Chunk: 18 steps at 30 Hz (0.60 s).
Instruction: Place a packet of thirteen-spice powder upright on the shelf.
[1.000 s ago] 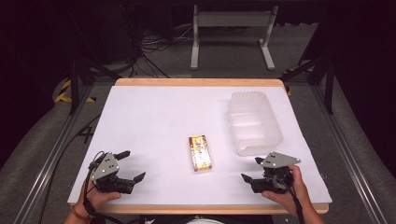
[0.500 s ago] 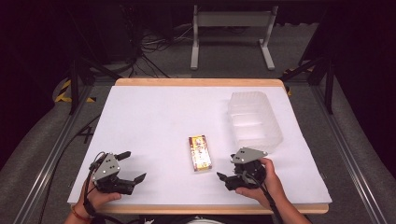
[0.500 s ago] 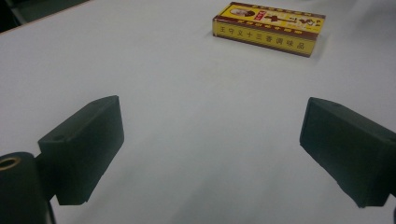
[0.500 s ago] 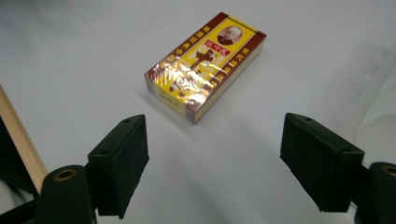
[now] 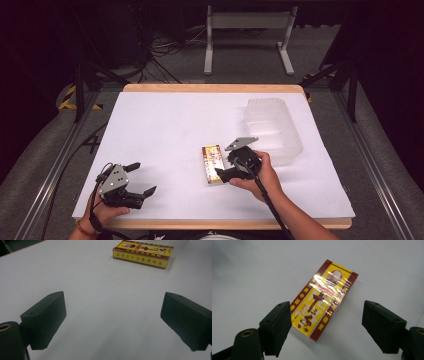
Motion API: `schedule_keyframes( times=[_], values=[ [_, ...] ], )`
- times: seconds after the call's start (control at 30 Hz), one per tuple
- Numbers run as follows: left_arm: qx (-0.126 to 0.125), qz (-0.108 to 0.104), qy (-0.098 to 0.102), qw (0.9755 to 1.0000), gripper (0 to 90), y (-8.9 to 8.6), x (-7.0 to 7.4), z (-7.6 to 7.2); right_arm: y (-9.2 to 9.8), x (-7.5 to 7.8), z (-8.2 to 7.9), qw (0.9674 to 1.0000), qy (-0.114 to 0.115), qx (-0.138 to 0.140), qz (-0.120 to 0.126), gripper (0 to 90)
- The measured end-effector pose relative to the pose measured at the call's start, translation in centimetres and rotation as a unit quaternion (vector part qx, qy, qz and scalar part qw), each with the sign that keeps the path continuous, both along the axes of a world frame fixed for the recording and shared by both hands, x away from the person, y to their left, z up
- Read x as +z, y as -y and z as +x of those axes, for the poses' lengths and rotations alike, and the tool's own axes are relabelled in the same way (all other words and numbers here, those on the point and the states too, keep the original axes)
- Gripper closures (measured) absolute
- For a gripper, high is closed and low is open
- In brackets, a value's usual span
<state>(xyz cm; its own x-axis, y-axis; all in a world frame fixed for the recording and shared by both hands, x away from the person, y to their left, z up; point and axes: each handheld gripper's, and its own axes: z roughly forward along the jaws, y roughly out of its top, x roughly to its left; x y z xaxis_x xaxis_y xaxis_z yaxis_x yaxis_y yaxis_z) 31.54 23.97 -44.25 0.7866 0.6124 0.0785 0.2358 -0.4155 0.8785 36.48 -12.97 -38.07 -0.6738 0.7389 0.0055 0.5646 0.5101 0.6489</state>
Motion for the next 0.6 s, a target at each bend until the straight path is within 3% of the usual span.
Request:
schedule_keyframes(
  times=[0.17, 0.27, 0.33, 0.43, 0.5, 0.6],
  values=[
    [0.000, 0.005, 0.001, 1.0000, 7.1, 0.1, 0.0, 0.0, -1.6, -0.4, 2.4, 0.9996, -0.020, -0.014, -0.014, 23.9],
    [0.000, 0.005, 0.000, 1.0000, 7.1, 0.0, -0.1, -0.1, -2.3, -0.7, 3.6, 0.9986, -0.044, -0.029, -0.011, 24.0],
    [-0.001, 0.007, 0.001, 1.0000, 7.1, 0.0, -0.1, -0.1, -2.7, -1.1, 4.3, 0.9972, -0.064, -0.036, -0.011, 24.0],
    [0.001, 0.007, 0.001, 1.0000, 7.2, -0.1, -0.1, -0.3, -3.1, -1.7, 5.3, 0.9959, -0.068, -0.058, -0.018, 25.5],
    [0.002, 0.006, 0.000, 1.0000, 7.3, -0.1, -0.1, -0.3, -3.3, -2.0, 6.0, 0.9936, -0.089, -0.070, -0.010, 25.7],
    [0.003, 0.009, 0.001, 1.0000, 7.4, -0.2, -0.1, -0.4, -3.8, -2.2, 6.8, 0.9912, -0.096, -0.091, -0.011, 26.0]
  ],
)
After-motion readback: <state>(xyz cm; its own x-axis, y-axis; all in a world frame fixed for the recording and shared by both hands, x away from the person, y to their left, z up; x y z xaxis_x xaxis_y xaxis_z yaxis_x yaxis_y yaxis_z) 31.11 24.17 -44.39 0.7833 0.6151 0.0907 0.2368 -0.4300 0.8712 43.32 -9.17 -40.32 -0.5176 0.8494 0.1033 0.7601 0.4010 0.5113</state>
